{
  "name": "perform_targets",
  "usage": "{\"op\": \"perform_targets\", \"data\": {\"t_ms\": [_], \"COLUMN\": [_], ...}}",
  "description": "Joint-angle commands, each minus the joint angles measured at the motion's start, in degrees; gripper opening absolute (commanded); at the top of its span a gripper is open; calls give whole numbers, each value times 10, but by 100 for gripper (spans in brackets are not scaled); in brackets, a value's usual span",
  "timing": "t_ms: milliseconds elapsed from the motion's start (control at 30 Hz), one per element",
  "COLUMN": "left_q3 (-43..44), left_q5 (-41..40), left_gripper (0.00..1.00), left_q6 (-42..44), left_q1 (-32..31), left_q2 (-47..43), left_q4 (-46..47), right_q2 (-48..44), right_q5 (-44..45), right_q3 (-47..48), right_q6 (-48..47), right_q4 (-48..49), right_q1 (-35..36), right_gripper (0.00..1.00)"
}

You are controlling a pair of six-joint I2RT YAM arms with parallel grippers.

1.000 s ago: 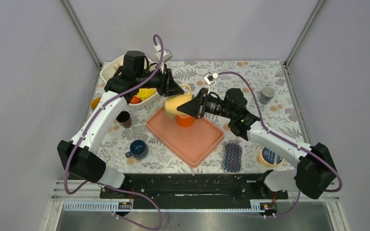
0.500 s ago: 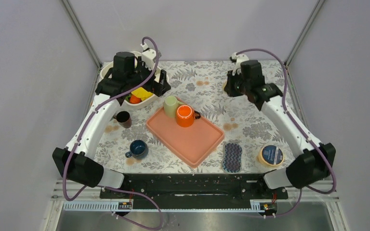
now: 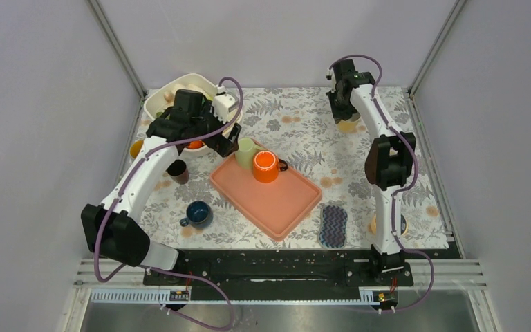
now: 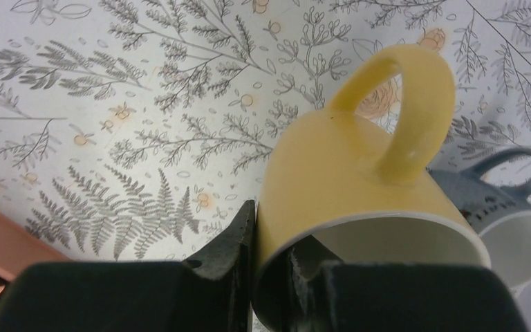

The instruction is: Turn the mug right side up

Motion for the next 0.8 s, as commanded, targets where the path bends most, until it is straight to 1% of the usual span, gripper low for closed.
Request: {"op": "perform_targets", "data": {"t_ms": [0,67,167,233,300,400,467,500,633,667,767], "left_q3": [1,2,2,4,5,12,29,42,115,138,216], "left_q5": [22,24,17,4,9,13,8,9,40,48,54], "left_gripper": [99,99,99,99,99,99,99,99,99,99,99], "left_q6": [34,38,55,76,107,142,158,162,157,154,143], "left_q1": [-2,-6,-18,-33,-47,-68,-91,-101,-132,-139,-167], "left_q2": [11,18,27,31,31,32,43,53,120,139,205], "left_q4": [5,5,-1,-8,-20,-34,-49,-57,-97,-105,-121], "right_q2": [65,94,117,125,130,129,129,128,110,98,52], "right_q5": [-10,-8,-9,-16,-31,-37,-36,-39,-35,-34,-33], "right_q3": [134,156,164,164,164,157,157,157,165,161,144], "right_q6": [-27,-30,-31,-31,-32,-31,-34,-36,-33,-30,-22], "right_q4": [-75,-84,-86,-84,-90,-90,-91,-91,-110,-112,-110], "right_q1": [-15,-15,-18,-19,-19,-20,-20,-20,-22,-21,-21], "right_gripper": [0,0,0,0,0,16,23,28,54,61,78]}}
